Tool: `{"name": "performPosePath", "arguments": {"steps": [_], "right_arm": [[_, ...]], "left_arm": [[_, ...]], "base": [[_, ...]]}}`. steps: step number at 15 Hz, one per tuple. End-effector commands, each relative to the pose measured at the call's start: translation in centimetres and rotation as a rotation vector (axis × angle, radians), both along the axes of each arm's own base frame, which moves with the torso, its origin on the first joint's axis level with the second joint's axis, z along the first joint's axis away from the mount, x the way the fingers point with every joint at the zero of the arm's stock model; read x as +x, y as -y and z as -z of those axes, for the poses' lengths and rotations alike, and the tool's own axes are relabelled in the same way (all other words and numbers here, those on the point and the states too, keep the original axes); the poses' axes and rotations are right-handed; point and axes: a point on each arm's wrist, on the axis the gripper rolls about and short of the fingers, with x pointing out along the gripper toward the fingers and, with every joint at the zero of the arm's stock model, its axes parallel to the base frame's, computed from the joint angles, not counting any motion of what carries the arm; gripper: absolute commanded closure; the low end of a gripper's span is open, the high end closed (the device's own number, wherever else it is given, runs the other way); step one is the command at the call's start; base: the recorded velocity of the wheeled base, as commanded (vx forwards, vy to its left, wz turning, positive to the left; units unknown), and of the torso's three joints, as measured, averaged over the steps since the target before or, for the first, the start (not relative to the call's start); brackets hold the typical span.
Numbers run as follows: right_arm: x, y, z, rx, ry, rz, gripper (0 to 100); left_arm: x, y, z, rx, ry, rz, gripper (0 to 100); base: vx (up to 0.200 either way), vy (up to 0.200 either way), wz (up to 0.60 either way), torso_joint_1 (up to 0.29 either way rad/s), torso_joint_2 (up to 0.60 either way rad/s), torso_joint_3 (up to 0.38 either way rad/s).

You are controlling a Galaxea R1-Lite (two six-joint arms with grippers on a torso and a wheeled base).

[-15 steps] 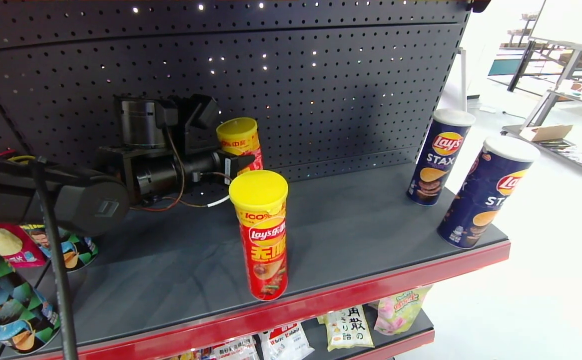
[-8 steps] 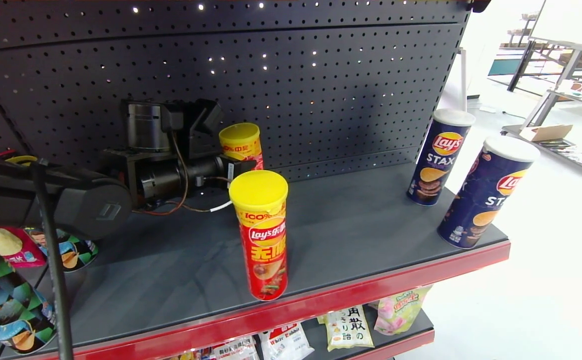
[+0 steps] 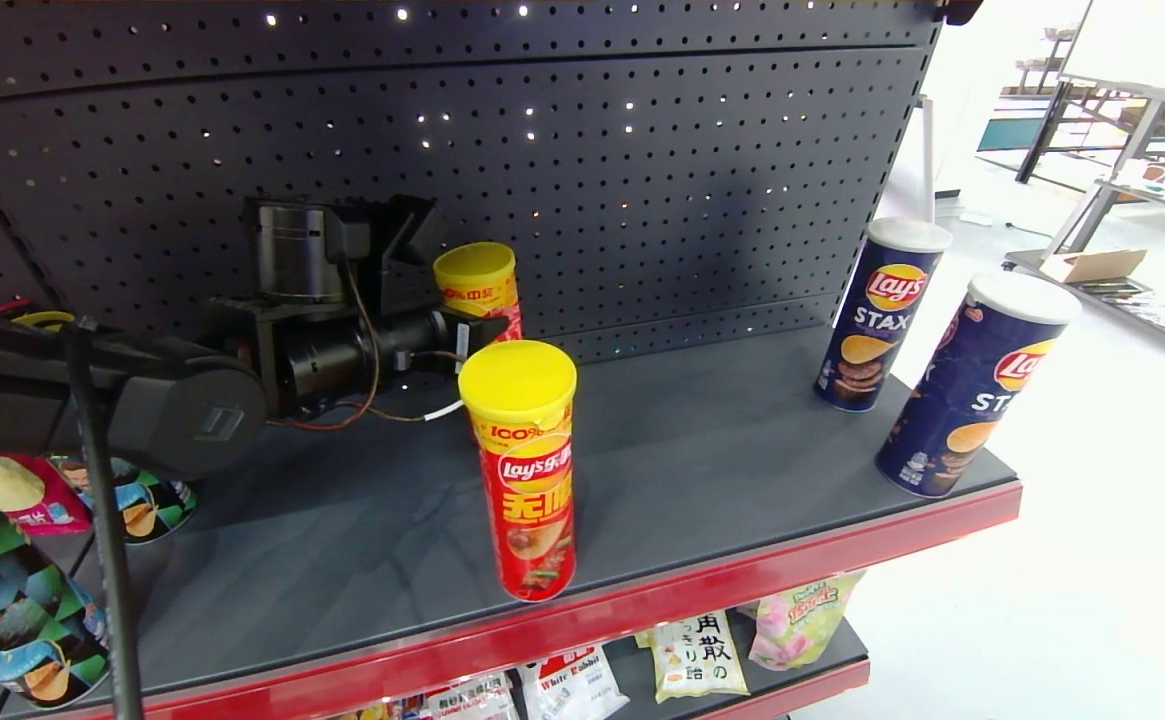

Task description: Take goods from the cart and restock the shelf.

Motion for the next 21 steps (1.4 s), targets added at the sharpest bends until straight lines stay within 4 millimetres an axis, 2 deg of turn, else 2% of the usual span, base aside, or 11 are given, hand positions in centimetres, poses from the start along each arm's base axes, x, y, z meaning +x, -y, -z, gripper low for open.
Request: {"name": "performPosePath", "arguments": {"steps": [1,10,11,16,18,21], "right_arm": [[0.0,0.0,0.0,-0.001,0.000,-0.001,0],[0.0,0.0,0.0,-0.001,0.000,-0.001,0],[0.0,0.0,0.0,-0.001,0.000,-0.001,0],[0.0,0.0,0.0,-0.001,0.000,-0.001,0],[0.0,0.0,0.0,-0.001,0.002,-0.001,0],[0.0,0.0,0.0,-0.001,0.002,-0.001,0]], "left_arm": [[0.0,0.0,-0.1,0.004,0.007,-0.025,100],[-0.2,0.6,0.4,0.008,-0.007,-0.017,100],[-0.3,0.6,0.6,0.012,-0.014,-0.017,0],[-0.5,0.4,0.5,0.010,-0.013,-0.020,0],[-1.2,-0.1,0.1,0.008,-0.007,-0.023,0],[-3.1,-1.8,-0.4,0.015,-0.008,-0.044,0]], "base": [[0.000,0.000,0.00,0.000,0.00,0.000],[0.000,0.000,0.00,0.000,0.00,0.000],[0.000,0.000,0.00,0.000,0.00,0.000],[0.000,0.000,0.00,0.000,0.00,0.000],[0.000,0.000,0.00,0.000,0.00,0.000],[0.000,0.000,0.00,0.000,0.00,0.000]]}}
